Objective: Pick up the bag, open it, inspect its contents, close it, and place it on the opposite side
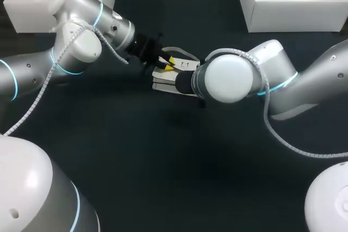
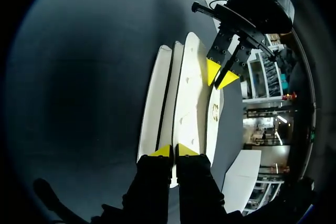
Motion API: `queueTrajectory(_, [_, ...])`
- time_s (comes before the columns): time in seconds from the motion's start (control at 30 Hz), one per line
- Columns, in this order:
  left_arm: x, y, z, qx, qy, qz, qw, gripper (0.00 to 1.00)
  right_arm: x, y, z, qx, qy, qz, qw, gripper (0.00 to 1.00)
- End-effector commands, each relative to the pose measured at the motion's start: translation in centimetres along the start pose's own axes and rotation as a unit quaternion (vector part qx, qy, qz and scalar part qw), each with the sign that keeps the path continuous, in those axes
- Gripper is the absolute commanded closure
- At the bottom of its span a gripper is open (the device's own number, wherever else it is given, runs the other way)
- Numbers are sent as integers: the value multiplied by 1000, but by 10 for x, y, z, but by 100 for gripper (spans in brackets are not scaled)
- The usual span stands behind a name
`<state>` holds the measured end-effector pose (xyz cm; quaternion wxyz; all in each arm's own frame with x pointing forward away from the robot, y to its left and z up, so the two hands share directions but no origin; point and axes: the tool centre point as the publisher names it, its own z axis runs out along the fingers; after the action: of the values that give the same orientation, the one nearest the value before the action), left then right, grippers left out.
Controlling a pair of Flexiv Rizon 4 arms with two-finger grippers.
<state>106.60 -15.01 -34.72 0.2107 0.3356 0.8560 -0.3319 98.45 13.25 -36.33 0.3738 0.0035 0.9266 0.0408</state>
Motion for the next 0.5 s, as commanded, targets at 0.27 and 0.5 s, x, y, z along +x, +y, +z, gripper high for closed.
queueTrajectory(0.27, [-21, -1, -15, 20, -9, -88, 996, 100, 2, 1, 1, -1, -2, 0, 1000, 100])
queueTrajectory(0.5, [-38, 5, -28, 43, 8, -174, 984, 100, 2, 1, 1, -1, -2, 0, 1000, 100])
